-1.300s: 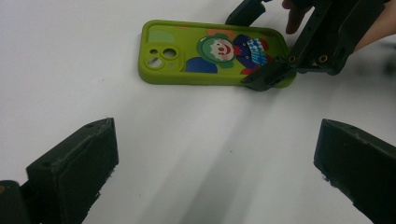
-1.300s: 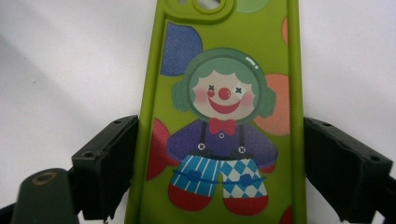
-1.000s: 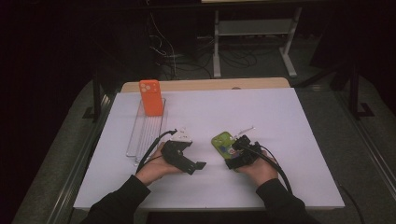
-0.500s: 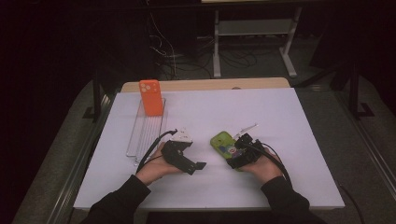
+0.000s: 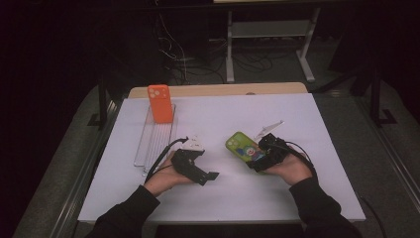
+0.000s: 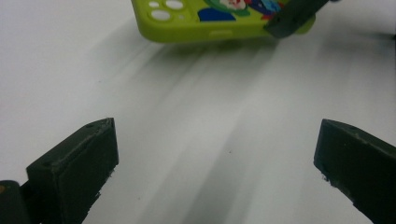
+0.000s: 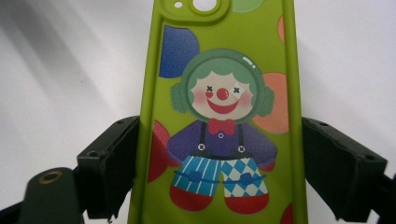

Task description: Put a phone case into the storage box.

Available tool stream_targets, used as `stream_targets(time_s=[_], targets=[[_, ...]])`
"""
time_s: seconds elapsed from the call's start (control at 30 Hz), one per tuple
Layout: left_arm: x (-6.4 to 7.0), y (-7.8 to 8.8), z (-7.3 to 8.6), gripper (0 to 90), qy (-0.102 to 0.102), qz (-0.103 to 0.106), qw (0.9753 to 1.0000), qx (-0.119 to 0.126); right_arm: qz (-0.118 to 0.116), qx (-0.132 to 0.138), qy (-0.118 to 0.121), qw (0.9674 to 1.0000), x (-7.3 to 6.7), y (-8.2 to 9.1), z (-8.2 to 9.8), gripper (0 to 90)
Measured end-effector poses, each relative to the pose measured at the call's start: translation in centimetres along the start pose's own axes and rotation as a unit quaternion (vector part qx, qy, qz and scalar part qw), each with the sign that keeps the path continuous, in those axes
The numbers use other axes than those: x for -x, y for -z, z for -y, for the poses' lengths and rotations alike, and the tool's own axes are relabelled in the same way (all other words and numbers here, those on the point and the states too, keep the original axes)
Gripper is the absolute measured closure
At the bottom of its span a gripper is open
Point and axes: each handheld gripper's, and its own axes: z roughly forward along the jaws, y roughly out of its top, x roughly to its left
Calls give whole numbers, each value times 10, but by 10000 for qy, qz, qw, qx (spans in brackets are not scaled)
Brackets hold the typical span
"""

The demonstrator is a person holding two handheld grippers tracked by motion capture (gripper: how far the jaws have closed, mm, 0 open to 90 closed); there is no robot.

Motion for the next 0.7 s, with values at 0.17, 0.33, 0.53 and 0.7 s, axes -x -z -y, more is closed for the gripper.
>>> stream_targets(time_s=[0.17, 0.33, 0.53, 0.7], targets=[[-1, 5, -6, 0, 63, 77, 9999, 80, -56, 77, 119, 9999, 10, 9, -2, 151], [-2, 11, -15, 0, 16, 164, 9998, 117, -72, 131, 188, 9997, 16, 13, -4, 151], [-8, 20, -30, 0, -50, 230, 9994, 246, -104, 179, 306, 9993, 18, 19, -8, 151], [-17, 21, -39, 0, -237, 354, 9989, 197, -184, 214, 456, 9986, 22, 24, -13, 151]])
